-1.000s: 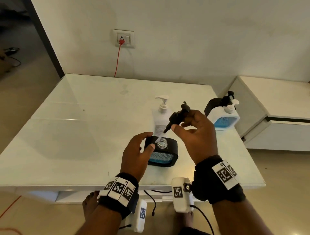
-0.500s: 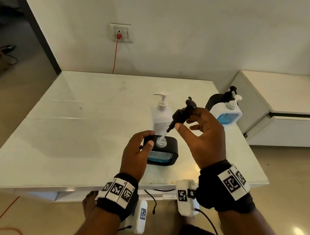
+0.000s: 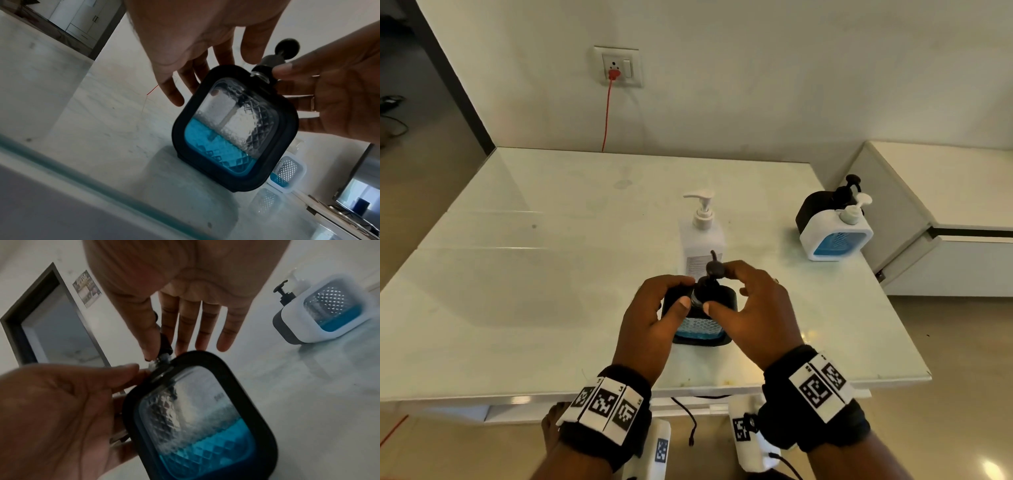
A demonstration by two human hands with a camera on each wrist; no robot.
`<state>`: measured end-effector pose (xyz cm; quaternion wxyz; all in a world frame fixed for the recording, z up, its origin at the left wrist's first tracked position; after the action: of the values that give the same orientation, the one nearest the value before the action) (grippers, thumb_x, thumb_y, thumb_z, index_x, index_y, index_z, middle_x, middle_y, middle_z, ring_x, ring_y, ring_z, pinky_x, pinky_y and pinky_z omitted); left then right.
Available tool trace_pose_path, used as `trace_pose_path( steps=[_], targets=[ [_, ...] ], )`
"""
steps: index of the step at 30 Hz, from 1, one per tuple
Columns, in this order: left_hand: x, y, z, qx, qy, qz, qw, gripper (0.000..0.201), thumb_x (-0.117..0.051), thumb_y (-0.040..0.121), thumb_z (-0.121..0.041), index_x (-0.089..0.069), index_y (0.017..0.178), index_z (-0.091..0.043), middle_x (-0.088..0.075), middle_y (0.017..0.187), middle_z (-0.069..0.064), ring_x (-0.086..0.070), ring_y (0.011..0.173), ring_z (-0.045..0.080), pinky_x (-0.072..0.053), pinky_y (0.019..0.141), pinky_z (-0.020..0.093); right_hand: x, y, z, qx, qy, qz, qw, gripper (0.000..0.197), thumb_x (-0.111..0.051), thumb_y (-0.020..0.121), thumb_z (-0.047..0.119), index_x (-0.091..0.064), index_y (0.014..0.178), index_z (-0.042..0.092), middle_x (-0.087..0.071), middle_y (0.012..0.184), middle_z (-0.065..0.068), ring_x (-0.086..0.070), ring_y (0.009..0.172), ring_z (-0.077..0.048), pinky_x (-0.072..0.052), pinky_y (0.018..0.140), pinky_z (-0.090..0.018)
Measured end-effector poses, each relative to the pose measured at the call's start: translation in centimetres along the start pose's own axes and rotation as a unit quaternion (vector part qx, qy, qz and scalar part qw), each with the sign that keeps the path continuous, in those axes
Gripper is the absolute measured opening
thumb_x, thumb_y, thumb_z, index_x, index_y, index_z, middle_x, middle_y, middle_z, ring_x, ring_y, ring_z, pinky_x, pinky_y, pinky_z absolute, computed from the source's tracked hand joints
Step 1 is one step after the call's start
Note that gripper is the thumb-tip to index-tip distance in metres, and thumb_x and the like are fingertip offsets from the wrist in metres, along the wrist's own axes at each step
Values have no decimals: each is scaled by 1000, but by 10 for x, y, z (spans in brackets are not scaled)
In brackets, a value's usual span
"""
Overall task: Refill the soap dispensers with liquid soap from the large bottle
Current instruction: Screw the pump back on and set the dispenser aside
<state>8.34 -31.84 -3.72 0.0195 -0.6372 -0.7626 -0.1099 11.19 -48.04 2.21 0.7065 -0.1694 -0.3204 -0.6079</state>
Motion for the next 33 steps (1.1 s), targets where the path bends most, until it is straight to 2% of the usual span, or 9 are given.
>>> trace_pose_path(
  steps=[4,11,15,17,21,24,27,30,33],
  targets=[
    [-3,0,-4,-19,29,5,999,35,-51,85,-53,-65,113,-38,-67,114,-18,-61,114,2,-45,90,6,-8,1,-8,-3,9,22,1000,41,-76,80,34,-60,118,34,-65,116,15,-53,105,-3,-39,89,-12],
    [-3,3,-3,-19,32,13,999,36,-53,83,-57,-63,114,-41,-66,115,-25,-61,116,2,-46,91,7,-10,3,-2,22,50,34,998,34,-78,82,32,-58,106,46,-54,96,40,-51,99,20,-36,83,0],
    [-1,5,3,5,-1,16,1000,53,-54,80,-58,-64,126,-32,-69,124,-16,-62,122,7,-51,103,30,-21,6,-9,-15,45,23,999,42,-68,70,66,-54,101,41,-63,105,26,-59,103,-1,-51,90,-25],
    [0,4,2,9,-5,21,1000,43,-55,78,-55,-66,117,-40,-70,119,-18,-63,118,7,-51,102,37,-23,6,-9,-7,50,33,998,39,-68,74,62,-55,105,42,-62,105,29,-57,105,3,-47,92,-19],
    [-2,3,-2,-3,33,47,998,43,-57,75,-54,-64,116,-41,-66,116,-27,-61,116,-1,-48,99,29,-14,3,-8,15,74,41,996,39,-71,84,33,-53,108,58,-55,118,38,-46,117,15,-31,97,-4],
    [-2,4,-4,-8,51,57,997,48,-61,74,-59,-61,119,-41,-63,119,-30,-59,118,-3,-46,95,17,-16,5,-14,-3,78,37,996,35,-74,82,38,-56,108,51,-58,123,29,-50,116,10,-41,101,-15],
    [-2,3,-7,-22,68,56,996,46,-63,74,-58,-60,117,-42,-62,118,-30,-59,116,-3,-45,91,6,-20,7,-19,-22,69,37,997,38,-78,74,49,-57,103,38,-62,111,24,-54,108,3,-39,88,-10],
    [-1,3,-8,-30,77,59,995,45,-65,75,-57,-60,117,-42,-61,118,-29,-58,117,-4,-42,92,3,-21,6,-18,-18,100,57,993,36,-77,77,43,-55,104,49,-60,115,29,-53,112,9,-36,86,-2],
    [0,4,-3,-23,89,63,994,43,-73,76,-47,-59,116,-44,-60,120,-32,-56,120,-5,-40,92,1,-18,6,-19,-9,122,67,990,42,-73,84,32,-53,111,58,-57,129,29,-49,122,10,-34,100,-7]
  ],
)
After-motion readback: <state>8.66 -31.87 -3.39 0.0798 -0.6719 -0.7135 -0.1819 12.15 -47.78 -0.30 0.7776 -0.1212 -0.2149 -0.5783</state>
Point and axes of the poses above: each hand's wrist, its own y-axis towards the middle knuckle, its own x-axis out of the back of the hand, z = x × y, the point moved 10 cm from there along y, towards the middle knuckle
